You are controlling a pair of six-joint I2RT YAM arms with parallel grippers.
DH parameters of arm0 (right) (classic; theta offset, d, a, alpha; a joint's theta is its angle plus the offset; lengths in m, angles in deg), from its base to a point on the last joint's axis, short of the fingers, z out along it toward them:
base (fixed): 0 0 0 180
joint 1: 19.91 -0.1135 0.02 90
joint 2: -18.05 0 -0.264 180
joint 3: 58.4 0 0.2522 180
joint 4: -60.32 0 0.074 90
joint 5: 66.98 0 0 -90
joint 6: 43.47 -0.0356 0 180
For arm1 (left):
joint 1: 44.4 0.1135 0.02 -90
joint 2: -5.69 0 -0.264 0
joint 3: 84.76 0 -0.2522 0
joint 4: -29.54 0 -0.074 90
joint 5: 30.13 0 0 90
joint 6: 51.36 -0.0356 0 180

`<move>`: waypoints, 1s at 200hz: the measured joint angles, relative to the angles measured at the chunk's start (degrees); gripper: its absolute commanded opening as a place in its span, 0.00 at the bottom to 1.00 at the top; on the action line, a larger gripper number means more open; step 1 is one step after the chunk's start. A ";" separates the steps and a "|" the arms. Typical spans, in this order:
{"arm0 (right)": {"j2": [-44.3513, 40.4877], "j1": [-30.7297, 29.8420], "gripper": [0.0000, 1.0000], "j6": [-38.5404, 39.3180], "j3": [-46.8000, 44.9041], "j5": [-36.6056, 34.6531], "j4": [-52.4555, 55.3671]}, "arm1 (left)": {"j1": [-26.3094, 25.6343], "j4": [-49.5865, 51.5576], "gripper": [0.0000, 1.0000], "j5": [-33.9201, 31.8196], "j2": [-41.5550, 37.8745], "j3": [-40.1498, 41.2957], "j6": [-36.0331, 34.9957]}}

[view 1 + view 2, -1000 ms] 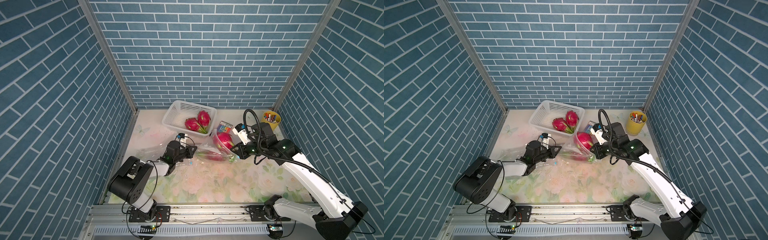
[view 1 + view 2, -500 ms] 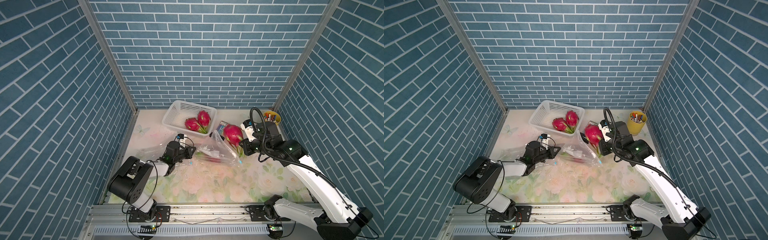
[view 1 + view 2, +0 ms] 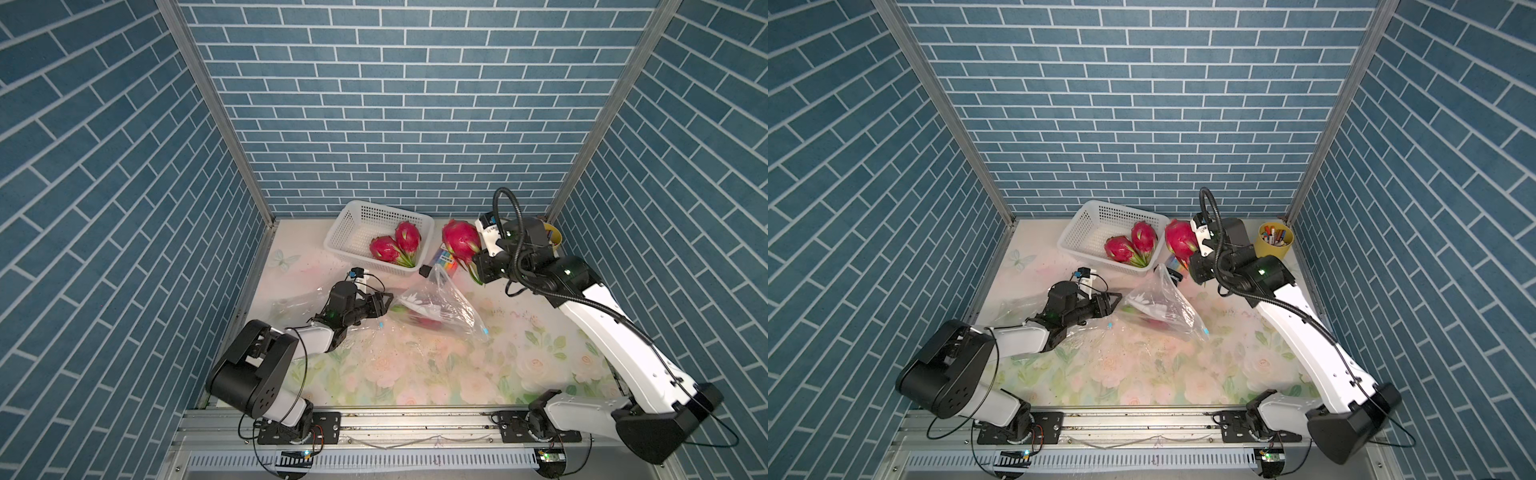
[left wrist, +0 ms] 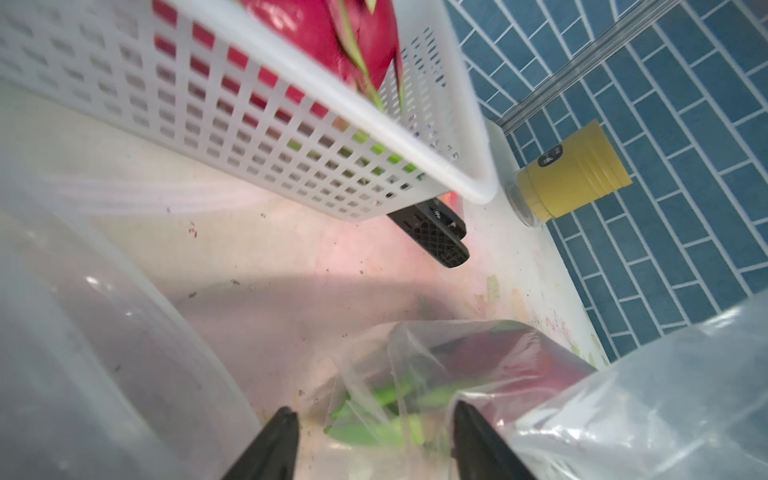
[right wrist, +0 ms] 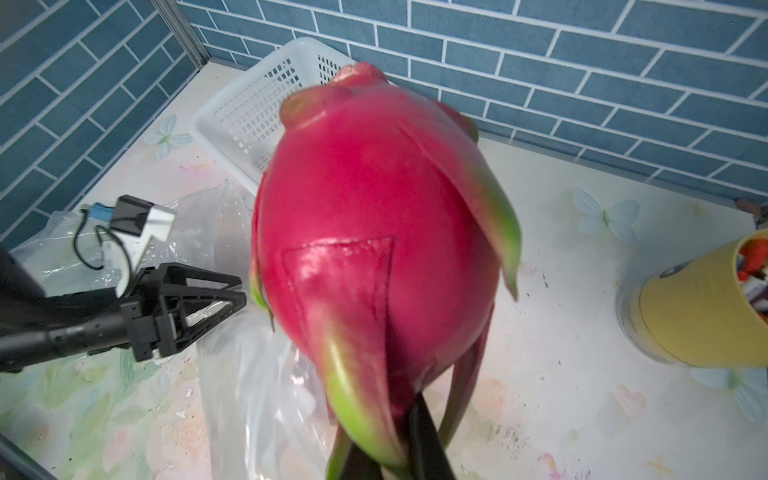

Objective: Open the zip-top bag and take out the dragon fruit
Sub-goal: Place the dragon fruit in the basket.

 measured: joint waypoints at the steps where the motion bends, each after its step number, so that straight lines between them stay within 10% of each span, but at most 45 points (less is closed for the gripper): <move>1: 0.22 0.00 0.00 0.02 0.11 0.04 -0.13 | 0.02 0.11 0.85 -0.17 -0.26 0.00 -0.07; 13: 3.58 0.00 0.00 0.35 1.64 0.72 -1.55 | 0.35 1.44 1.00 -0.94 -3.80 -0.04 -0.26; 90: 26.67 0.00 0.00 0.74 18.10 4.87 -8.96 | 3.61 9.25 1.00 -11.96 -22.43 0.07 -0.17; 200: 48.72 -0.55 0.00 -6.25 29.44 7.80 -12.26 | 6.99 10.62 1.00 -12.87 -26.38 5.46 1.53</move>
